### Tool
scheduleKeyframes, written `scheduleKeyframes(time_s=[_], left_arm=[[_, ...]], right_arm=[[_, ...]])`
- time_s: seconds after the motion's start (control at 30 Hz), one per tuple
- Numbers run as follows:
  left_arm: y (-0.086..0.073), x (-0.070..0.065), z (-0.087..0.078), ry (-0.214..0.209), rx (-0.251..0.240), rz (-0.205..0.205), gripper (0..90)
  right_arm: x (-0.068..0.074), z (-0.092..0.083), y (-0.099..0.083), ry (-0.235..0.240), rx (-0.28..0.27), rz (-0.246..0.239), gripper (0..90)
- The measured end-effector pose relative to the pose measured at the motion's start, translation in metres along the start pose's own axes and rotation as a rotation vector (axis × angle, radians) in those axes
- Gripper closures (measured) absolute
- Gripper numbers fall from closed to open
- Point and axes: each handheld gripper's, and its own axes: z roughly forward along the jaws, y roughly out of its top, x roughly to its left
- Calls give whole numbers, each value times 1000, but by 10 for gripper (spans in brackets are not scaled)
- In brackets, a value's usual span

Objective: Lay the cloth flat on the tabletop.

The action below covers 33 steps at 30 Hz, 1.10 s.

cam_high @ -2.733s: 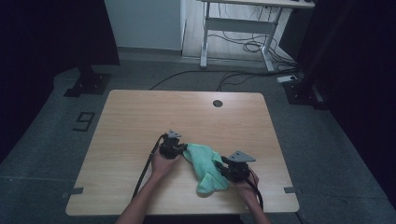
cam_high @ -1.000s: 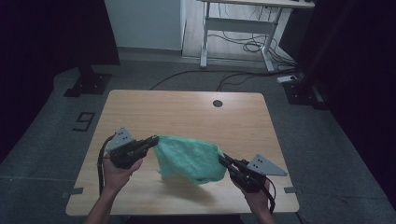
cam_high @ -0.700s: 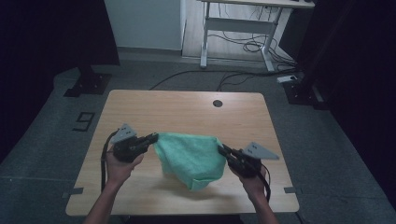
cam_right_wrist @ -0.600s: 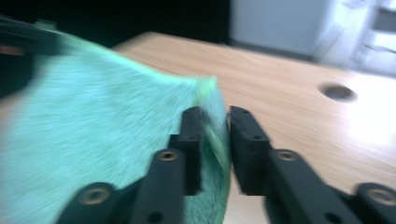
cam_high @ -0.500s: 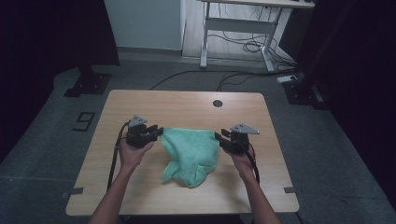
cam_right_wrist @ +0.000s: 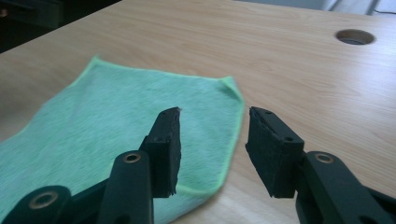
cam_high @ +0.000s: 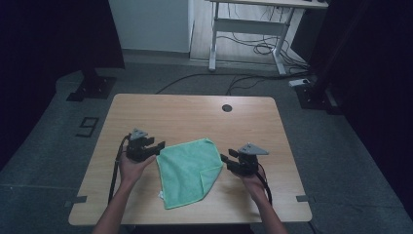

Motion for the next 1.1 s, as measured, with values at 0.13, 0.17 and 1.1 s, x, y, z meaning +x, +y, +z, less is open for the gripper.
scheduleKeyframes(time_s=[0.13,0.17,1.1], left_arm=[[-4,6,-17,3,-19,-7,453],[-6,8,-21,0,-21,-16,454],[-19,-21,79,-34,254,84,529]], right_arm=[[8,2,-2,25,6,-12,533],[9,2,-3,29,10,-13,532],[26,60,-25,67,200,-21,536]])
